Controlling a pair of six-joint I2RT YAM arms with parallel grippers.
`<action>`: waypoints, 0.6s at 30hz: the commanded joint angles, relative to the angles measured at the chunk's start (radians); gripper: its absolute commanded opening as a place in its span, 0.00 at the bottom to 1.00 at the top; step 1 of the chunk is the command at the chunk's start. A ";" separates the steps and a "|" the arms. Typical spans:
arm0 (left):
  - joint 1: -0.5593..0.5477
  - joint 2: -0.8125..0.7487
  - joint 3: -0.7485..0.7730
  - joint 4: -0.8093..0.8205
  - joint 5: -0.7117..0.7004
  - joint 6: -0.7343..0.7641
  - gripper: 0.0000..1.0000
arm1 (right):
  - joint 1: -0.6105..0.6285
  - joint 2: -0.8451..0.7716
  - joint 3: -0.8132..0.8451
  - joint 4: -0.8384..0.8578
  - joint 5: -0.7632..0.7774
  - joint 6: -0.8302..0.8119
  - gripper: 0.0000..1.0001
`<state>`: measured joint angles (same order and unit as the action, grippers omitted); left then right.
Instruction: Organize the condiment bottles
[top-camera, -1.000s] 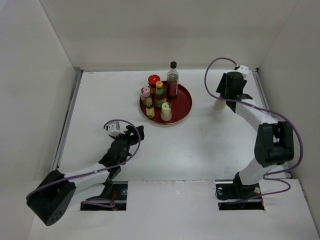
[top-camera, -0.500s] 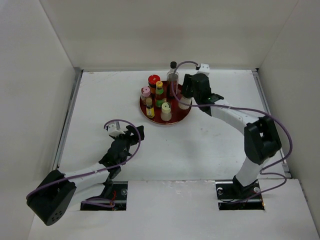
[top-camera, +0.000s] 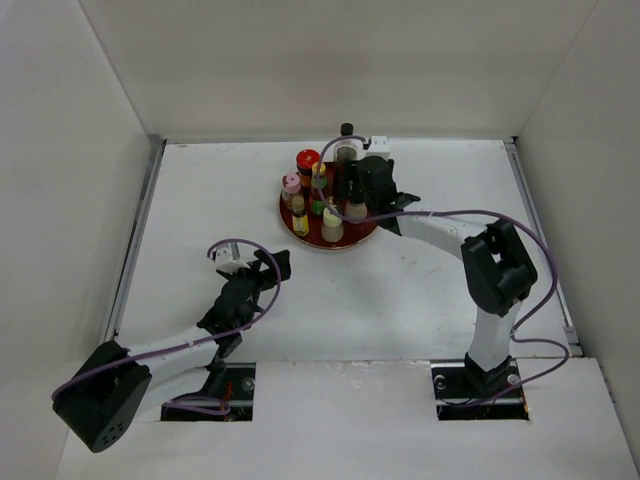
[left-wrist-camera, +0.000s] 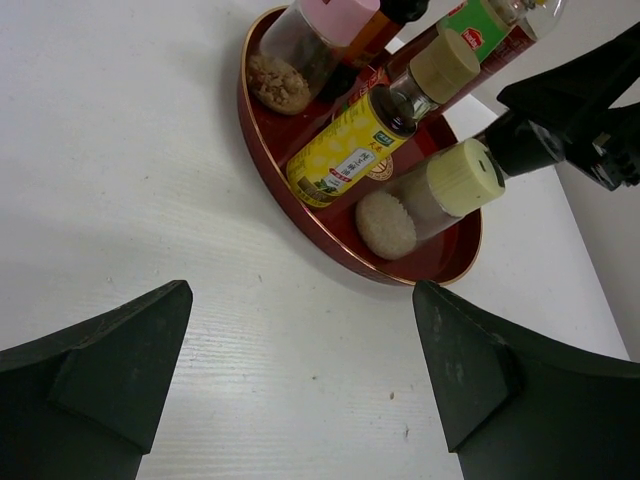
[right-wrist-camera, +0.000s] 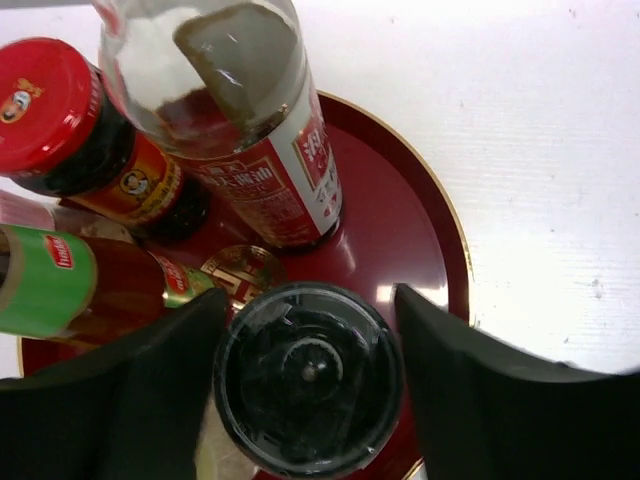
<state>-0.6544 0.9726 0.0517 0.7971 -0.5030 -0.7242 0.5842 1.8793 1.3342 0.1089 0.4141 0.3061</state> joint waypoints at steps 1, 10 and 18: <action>0.008 -0.002 0.019 0.047 0.001 -0.007 0.99 | 0.018 -0.052 0.022 0.112 0.043 -0.025 0.84; 0.011 0.051 0.072 -0.004 0.009 0.014 1.00 | 0.030 -0.317 -0.199 0.143 0.077 -0.009 1.00; -0.030 0.067 0.123 -0.091 -0.014 0.043 1.00 | -0.097 -0.666 -0.602 0.186 0.219 0.111 1.00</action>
<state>-0.6613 1.0306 0.1299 0.7185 -0.5087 -0.7021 0.5396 1.2709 0.8169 0.2539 0.5476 0.3344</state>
